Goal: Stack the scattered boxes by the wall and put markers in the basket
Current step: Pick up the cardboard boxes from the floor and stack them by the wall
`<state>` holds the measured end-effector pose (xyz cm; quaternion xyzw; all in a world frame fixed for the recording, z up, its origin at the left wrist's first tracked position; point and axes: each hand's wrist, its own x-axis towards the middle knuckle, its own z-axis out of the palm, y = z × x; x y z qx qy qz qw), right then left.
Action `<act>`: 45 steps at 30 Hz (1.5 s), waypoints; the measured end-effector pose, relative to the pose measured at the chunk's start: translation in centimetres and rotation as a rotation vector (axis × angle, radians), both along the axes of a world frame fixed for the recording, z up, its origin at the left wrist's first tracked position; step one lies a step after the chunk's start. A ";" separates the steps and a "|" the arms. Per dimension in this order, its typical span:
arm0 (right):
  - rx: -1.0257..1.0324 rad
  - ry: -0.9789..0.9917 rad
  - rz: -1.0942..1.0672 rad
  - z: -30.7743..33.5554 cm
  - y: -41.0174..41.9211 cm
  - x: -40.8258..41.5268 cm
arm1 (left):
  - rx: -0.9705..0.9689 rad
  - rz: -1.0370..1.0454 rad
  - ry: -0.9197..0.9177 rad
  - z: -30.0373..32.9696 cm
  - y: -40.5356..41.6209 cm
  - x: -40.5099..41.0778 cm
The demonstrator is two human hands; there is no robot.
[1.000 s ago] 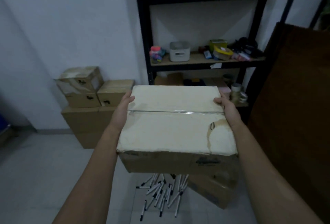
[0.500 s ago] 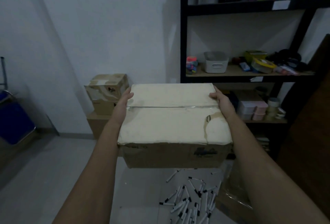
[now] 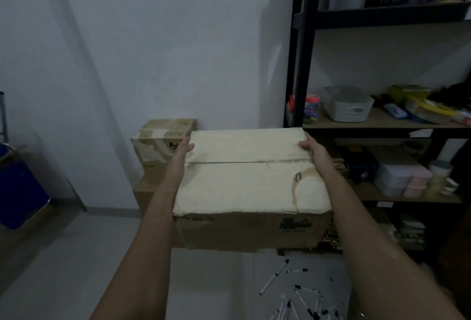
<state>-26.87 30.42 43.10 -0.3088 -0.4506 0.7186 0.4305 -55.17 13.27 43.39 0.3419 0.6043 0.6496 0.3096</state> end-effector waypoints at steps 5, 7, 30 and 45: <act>0.029 -0.055 -0.028 -2.7 6.7 -6.1 | -0.024 0.018 0.050 -2.0 6.3 -5.9; 0.014 -0.072 -0.020 -3.5 9.1 -8.2 | -0.038 0.013 0.036 -2.6 8.9 -7.9; -0.038 -0.150 -0.093 -9.9 38.7 -34.4 | -0.135 -0.027 -0.023 -8.8 39.7 -34.2; -0.076 -0.191 -0.101 -20.4 46.5 -40.5 | -0.360 -0.002 0.450 -18.4 48.9 -41.5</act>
